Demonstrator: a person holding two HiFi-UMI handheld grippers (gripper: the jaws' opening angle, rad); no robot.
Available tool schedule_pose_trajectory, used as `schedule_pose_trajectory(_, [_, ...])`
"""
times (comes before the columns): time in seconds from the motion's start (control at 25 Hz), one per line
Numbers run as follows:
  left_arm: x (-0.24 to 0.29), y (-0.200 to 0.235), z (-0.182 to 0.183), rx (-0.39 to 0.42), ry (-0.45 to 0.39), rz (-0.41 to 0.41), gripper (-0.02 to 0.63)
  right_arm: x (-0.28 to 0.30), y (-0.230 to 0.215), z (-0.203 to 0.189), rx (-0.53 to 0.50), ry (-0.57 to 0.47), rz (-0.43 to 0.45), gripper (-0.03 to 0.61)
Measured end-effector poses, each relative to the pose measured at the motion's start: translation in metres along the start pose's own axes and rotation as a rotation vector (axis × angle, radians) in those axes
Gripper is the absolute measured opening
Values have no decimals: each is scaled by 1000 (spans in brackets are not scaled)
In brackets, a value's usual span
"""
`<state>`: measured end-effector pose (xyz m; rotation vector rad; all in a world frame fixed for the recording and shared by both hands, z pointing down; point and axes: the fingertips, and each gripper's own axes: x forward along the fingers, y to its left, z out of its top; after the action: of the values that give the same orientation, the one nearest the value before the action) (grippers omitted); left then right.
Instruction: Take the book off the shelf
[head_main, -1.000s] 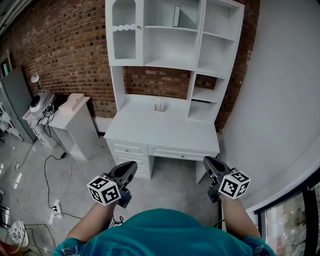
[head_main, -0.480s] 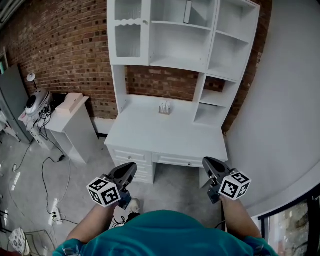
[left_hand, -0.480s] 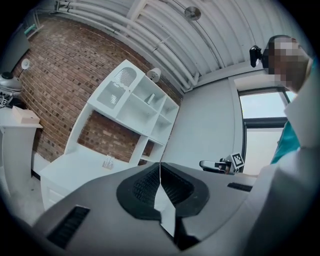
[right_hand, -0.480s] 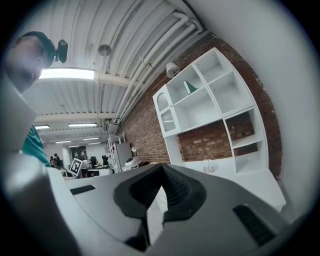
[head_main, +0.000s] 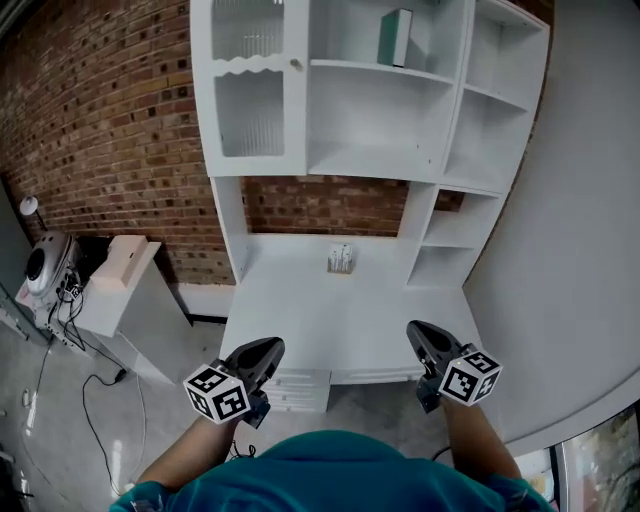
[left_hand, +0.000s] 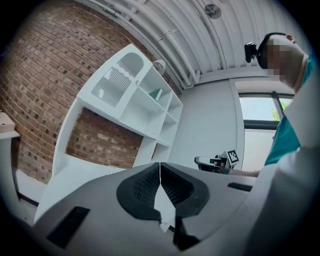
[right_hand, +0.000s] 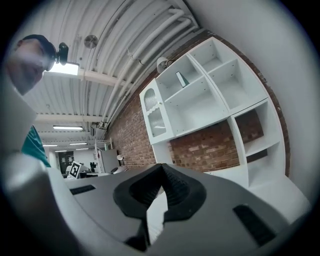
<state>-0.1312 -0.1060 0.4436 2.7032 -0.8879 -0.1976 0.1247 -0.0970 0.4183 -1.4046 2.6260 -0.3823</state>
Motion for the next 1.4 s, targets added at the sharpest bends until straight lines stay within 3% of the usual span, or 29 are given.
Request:
schedule_pose_trajectory(0.24, [33,75,39,-7,14,-43,20,77,-15,15,14,-4,-33,21])
schedule_pose_trajectory(0.56, [75,133,55,-6,47,-69,20,138,-45,20,30,13,-45,21])
schedule_pose_trajectory(0.8, [121,147,52,-11,50,-44,20,158,-91,26,42,38,-10,21])
schedule_pose_trajectory(0.96, [163,153,50,3,17,14,20,171,-133,42,14,52,67,21])
schedule_pose_trajectory(1.12, [201,153,52,-39,-40,86,20,176,-172,61,-24,81,137,21])
schedule_pose_trajectory(1.4, [232,153,74,-7,-60,99,20,195,-204,90,-50,62,124,21])
